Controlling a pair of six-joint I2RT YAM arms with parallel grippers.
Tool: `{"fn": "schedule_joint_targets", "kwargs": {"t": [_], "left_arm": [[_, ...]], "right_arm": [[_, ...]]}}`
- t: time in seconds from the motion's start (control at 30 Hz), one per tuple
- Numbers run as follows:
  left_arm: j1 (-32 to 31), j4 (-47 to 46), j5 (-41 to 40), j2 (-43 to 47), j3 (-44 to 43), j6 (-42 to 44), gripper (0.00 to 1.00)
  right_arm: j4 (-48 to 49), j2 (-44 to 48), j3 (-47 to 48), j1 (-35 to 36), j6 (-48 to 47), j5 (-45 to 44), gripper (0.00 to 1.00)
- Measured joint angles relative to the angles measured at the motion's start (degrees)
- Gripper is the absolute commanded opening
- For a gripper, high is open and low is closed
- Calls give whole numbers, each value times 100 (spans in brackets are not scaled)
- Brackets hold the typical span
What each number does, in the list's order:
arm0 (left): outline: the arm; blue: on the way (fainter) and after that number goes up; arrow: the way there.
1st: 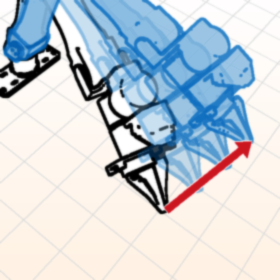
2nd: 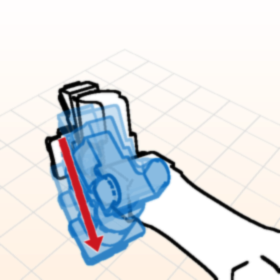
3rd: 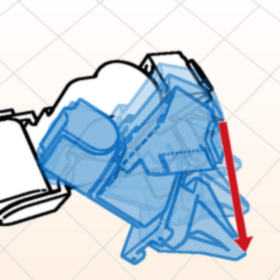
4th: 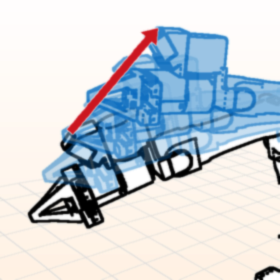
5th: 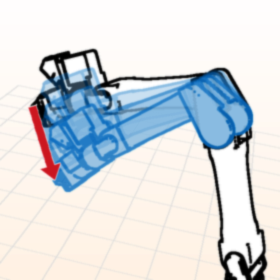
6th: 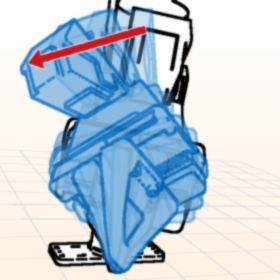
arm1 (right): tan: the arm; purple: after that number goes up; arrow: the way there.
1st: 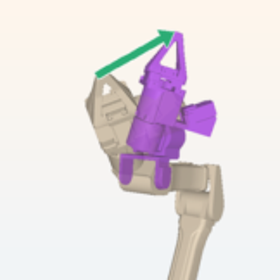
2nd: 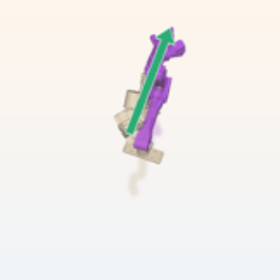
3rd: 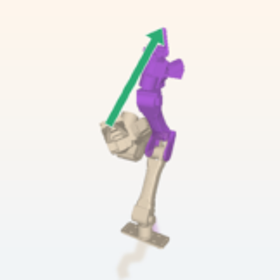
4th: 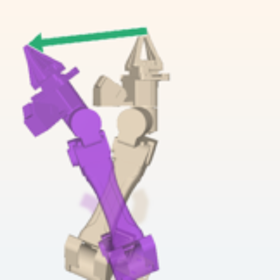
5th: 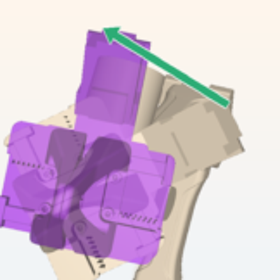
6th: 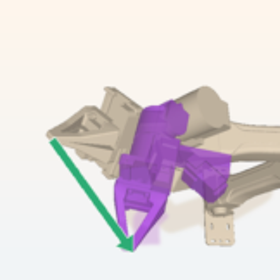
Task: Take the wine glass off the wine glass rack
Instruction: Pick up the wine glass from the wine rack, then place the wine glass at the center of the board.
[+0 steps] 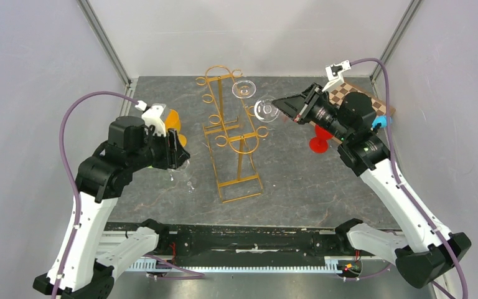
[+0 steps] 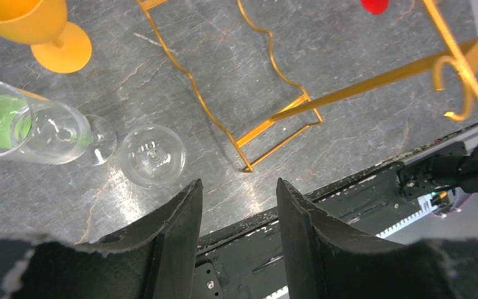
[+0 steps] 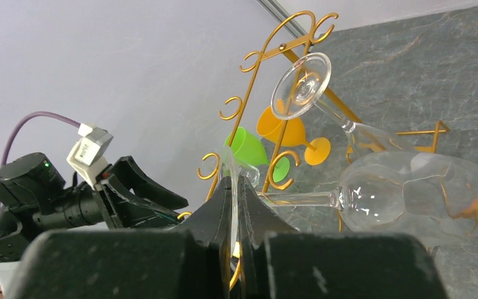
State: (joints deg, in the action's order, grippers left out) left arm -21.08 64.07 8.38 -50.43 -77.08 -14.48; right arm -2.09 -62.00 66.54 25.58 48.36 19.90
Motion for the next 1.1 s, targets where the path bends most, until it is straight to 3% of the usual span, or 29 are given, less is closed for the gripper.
{"fn": "schedule_joint_targets", "kwargs": {"t": [0.4,0.73,0.97,1.1], "left_arm": [[0,-17,916,-175,-1110,-404,63],[0,-535,1740,-328,-1534,-1152,75],[0,-1261,2120,-520,-1552,-1987,77],[0,-1587,2240,-625,-1598,-2389,77]], "right_arm": [[-623,131,407,-11,-977,140,0],[-758,-149,1473,83,-1917,1084,0],[-1220,-538,2345,981,-2997,1209,0],[-1349,-584,2385,1453,-3508,1176,0]]}}
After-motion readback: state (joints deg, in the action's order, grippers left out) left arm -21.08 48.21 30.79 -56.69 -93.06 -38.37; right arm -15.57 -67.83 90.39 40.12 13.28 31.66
